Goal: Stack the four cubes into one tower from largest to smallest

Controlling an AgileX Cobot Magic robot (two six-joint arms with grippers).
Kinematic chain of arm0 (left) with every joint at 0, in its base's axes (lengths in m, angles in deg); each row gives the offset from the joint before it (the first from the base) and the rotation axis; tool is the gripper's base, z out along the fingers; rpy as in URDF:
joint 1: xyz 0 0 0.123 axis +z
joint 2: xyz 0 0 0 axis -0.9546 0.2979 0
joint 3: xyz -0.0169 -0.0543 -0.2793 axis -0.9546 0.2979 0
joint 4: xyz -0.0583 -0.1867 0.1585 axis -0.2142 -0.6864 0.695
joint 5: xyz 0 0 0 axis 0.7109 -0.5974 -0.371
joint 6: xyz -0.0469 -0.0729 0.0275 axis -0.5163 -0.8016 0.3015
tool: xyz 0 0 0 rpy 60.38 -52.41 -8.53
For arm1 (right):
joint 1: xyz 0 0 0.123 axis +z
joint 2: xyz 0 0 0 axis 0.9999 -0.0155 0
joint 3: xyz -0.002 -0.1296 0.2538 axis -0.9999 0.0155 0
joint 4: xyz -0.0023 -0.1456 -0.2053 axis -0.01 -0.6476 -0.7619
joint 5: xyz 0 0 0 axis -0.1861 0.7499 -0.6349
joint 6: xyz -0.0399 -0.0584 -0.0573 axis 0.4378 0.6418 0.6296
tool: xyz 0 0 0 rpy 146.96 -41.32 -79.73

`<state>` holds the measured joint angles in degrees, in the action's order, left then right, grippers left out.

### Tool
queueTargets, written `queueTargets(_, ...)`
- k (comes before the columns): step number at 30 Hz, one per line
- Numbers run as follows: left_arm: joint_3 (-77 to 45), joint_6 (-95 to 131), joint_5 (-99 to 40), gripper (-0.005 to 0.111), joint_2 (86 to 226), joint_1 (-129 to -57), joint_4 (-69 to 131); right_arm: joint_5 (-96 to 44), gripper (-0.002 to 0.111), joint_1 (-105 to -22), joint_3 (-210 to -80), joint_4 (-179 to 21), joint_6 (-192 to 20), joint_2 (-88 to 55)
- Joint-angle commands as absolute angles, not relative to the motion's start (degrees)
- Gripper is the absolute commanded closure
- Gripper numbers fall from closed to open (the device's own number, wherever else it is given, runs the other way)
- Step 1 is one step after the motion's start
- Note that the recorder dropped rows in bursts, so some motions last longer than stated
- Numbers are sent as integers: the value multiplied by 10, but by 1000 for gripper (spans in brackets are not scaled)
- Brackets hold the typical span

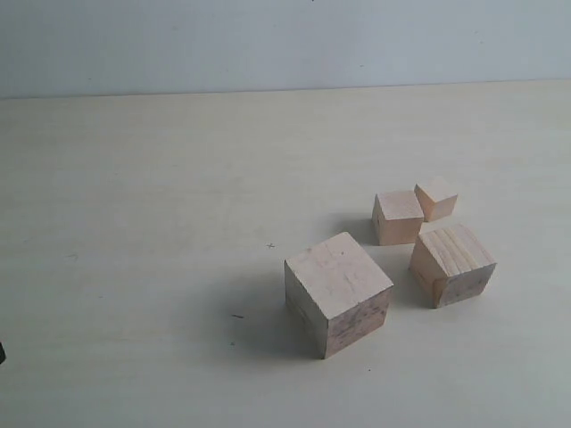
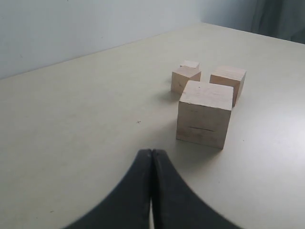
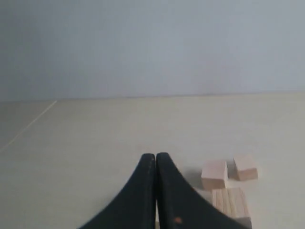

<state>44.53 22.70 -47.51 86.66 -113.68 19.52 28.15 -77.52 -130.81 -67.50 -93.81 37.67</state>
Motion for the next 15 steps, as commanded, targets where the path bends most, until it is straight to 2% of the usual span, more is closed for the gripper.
queueTargets(1, 447, 227, -475, 107, 863, -1136, 193, 352, 108, -778, -1354, -619, -922, 230)
queueTargets(6, 447, 227, -475, 107, 863, -1136, 193, 318, 108, -757, -1354, -571, -788, 34)
queueTargets(11, 447, 227, -475, 107, 863, -1136, 193, 253, 108, -592, -1354, -709, -781, -55)
queueTargets(15, 447, 227, -475, 107, 863, -1136, 193, 229, 108, -507, -1354, -730, -781, -89)
